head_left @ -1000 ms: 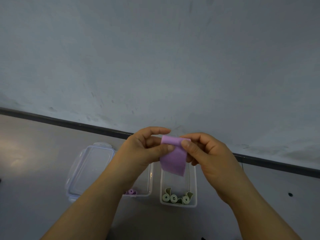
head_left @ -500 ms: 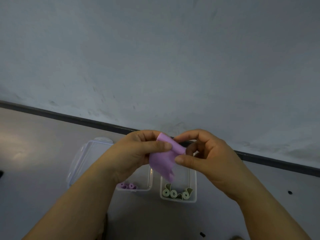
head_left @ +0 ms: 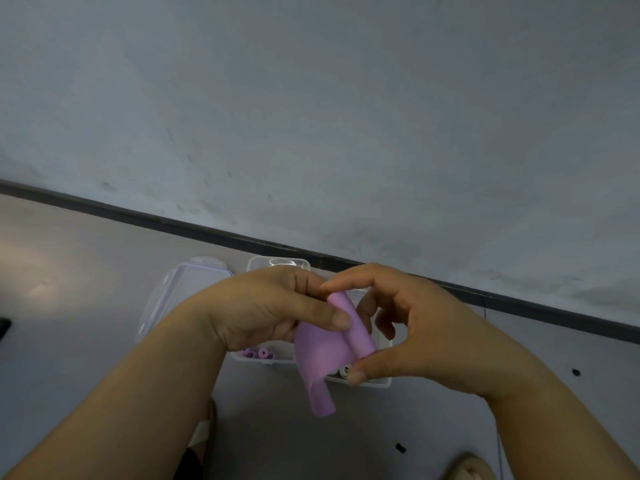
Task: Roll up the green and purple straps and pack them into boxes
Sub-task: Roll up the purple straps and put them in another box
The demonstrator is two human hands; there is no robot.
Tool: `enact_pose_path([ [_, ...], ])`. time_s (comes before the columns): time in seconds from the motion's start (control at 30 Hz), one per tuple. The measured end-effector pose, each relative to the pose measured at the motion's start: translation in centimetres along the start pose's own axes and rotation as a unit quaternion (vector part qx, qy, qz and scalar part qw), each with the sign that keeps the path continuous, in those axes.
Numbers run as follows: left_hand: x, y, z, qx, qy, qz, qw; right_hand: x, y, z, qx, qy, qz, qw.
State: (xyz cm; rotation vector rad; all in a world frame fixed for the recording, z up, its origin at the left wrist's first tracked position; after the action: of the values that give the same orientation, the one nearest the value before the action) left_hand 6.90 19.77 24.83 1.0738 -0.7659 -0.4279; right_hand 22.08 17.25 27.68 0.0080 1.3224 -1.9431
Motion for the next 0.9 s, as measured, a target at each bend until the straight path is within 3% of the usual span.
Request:
enact_pose_path([
  [0.23,-0.1,-0.1,0.11,-0.012,-0.022,-0.049,0.998,-0.15,0.05,0.18,0.015,0.014,-0.016,1.0],
  [0.5,-0.5,-0.23,-0.18,-0.004,0.062,-0.086,0.994,-0.25,0.2,-0.03,0.0,0.036,0.005,0.999],
  [0.9,-0.57,-0.19,-0.01,0.0,0.033,-0.154,0.988,-0.53,0.4,-0.11,-0.017,0.058,0.013,0.998],
])
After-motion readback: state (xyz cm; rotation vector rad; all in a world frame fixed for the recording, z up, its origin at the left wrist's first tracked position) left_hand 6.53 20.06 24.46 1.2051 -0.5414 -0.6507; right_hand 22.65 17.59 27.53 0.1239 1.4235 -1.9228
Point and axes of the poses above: each hand's wrist, its own z-axis away from the middle knuckle, its own x-axis out of the palm, y = z × x, the point moved 3 cm from there along -z, towards the middle knuckle, and after that the axes turned 14 degrees about x, right-handed, at the moved point
